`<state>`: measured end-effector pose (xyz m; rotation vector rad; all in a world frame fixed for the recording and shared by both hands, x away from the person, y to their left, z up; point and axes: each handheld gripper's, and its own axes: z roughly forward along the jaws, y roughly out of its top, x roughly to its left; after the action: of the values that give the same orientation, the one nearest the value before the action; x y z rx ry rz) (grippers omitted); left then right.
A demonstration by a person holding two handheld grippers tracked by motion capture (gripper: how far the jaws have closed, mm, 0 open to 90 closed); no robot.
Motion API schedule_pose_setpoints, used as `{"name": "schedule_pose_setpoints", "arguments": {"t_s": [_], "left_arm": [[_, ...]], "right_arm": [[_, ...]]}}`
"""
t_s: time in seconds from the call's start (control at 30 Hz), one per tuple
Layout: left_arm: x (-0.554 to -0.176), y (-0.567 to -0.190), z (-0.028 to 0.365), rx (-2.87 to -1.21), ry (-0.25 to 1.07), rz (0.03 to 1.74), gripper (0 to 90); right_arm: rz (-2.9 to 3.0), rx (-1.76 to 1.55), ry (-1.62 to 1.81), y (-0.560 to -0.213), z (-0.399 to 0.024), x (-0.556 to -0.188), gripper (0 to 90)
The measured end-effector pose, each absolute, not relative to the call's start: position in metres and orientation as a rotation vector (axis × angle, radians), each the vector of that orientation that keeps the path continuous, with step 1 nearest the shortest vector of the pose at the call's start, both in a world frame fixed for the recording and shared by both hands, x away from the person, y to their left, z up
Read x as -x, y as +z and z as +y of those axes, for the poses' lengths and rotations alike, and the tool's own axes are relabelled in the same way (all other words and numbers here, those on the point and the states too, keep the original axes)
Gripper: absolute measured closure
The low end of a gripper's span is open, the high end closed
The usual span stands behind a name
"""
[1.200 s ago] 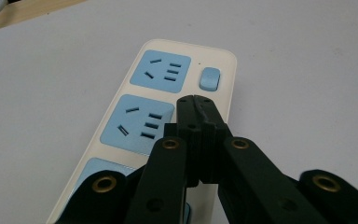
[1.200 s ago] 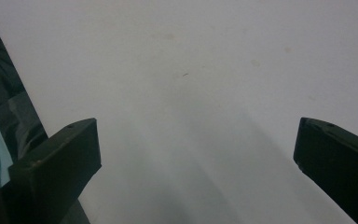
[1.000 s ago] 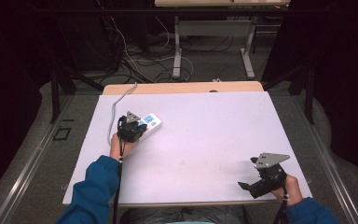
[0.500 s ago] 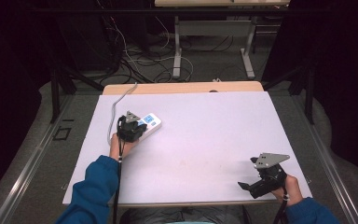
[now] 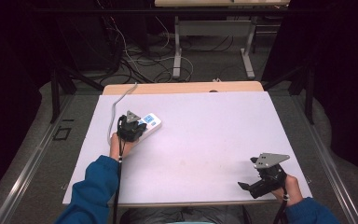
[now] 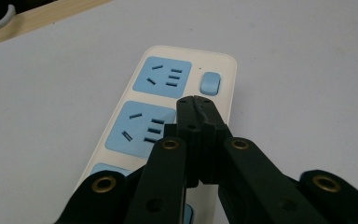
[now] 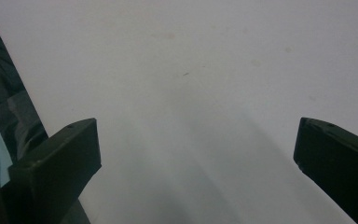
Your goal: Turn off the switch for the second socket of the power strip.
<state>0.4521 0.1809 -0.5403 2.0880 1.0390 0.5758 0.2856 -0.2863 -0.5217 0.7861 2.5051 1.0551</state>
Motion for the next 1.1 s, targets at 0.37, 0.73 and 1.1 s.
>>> {"name": "schedule_pose_setpoints", "arguments": {"t_s": [0.37, 0.73, 1.1], "left_arm": [[-0.452, -0.538, 0.182, -2.065, 0.588, 1.042, 89.7], [-0.451, -0.532, 0.182, -2.049, 0.588, 1.025, 84.3], [-0.449, -0.53, 0.181, -2.055, 0.57, 1.032, 65.6]], "right_arm": [[2.511, -0.785, 1.049, -0.521, -0.286, -0.286, 0.0], [2.512, -0.789, 1.047, -0.521, -0.286, -0.285, 0.0], [2.512, -0.776, 1.05, -0.521, -0.287, -0.285, 0.0]]}}
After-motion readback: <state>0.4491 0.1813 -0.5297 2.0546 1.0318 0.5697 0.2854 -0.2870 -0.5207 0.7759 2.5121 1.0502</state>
